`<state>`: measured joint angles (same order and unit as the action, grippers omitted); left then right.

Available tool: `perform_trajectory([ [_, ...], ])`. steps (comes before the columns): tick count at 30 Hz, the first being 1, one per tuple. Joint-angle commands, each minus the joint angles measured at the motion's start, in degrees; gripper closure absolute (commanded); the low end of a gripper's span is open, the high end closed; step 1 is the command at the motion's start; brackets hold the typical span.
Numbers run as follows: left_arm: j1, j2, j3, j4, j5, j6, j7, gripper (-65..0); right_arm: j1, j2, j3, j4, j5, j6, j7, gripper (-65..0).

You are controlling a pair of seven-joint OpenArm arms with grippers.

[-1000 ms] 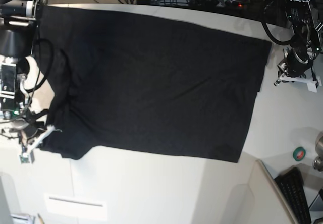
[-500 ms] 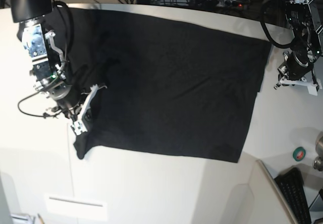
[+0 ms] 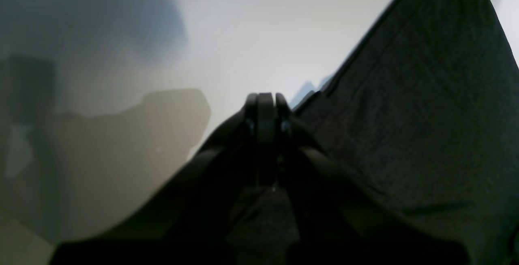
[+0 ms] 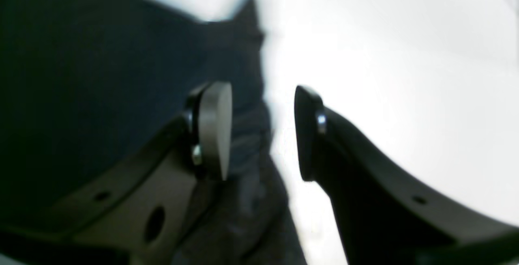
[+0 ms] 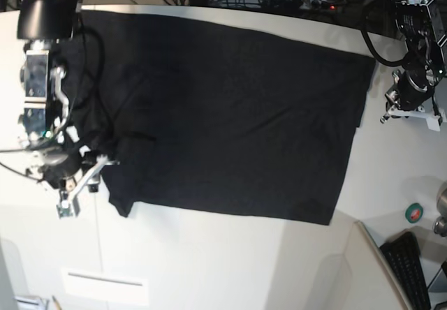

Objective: Layout the t-shirt on the table in an organized manner, then fold the t-shirt properly
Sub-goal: 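Drag the held hem corner inward with the right gripper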

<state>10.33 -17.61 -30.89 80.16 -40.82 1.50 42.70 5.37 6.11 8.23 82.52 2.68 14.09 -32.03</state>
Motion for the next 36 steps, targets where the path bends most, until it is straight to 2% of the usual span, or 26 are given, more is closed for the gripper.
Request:
perform_trajectory([
  [1, -0.5, -1.1, -0.3, 0.9, -0.3, -0.4, -1.1, 0.0, 2.0, -0.4, 0.2, -1.5, 0.7, 0.5, -0.1, -24.9],
  [3, -0.5, -1.1, -0.2, 0.9, -0.3, -0.4, -1.1, 0.0, 3.4, -0.6, 0.2, -4.9, 1.0, 0.8, -1.8, -25.1],
  [7, -0.5, -1.1, -0.3, 0.9, -0.3, -0.4, -1.1, 0.0, 3.6, -2.7, 0.4, -6.0, 2.0, 5.7, -5.3, -25.1],
  [10, -0.4, -1.1, -0.3, 0.9, -0.3, -0.4, -1.1, 0.0, 3.6, -3.1, 0.5, -6.6, 4.5, 7.4, -9.3, -25.1],
  [16, -0.3, -1.1, -0.3, 0.9, -0.3, -0.4, -1.1, 0.0, 5.5, -2.7, 0.7, -14.5, 9.1, 7.3, -9.5, -25.1],
  [20, -0.3, -1.1, -0.3, 0.8, -0.3, -0.4, -1.1, 0.0, 6.3, -3.0, 4.6, -17.4, 9.1, 7.3, -8.1, -25.1],
  [36, -0.3, -1.1, -0.3, 0.8, -0.3, -0.4, -0.9, 0.0, 5.8, -4.4, 4.6, -19.5, 9.1, 7.9, -8.4, -24.9],
])
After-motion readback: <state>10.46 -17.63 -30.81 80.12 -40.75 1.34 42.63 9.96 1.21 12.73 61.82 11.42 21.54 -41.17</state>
